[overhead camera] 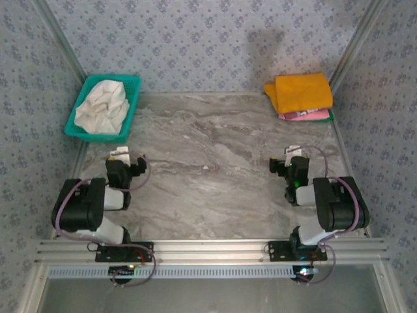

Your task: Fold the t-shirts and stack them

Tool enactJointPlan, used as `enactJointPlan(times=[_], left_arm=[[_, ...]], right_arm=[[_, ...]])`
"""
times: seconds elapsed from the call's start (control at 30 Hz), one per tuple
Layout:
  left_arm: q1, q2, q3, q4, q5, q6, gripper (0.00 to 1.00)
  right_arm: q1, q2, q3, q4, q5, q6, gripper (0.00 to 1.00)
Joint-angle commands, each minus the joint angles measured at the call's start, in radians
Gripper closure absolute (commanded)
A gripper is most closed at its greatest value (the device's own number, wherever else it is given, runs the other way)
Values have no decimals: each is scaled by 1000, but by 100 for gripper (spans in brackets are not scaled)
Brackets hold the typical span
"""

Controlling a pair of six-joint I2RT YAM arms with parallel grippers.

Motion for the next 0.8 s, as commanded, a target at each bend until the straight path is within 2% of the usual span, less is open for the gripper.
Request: enactJointPlan(times=[0.0,0.03,0.1,0.17,0.77], left_arm=[[4,-20,64,-32,79,30,2],[5,-3,100,-71,93,37,2],[13,-3,203,-268,84,23,2],[24,8,187,-223,62,2,2],[19,4,193,-235,53,7,2]], right_arm=[[-67,9,117,-68,-110,37,0],[-91,2,106,-61,-142,44,0],[-61,3,111,-65,-83,28,0],[-53,4,107,-53,-67,24,0],[-61,5,112,-63,-84,29,0]])
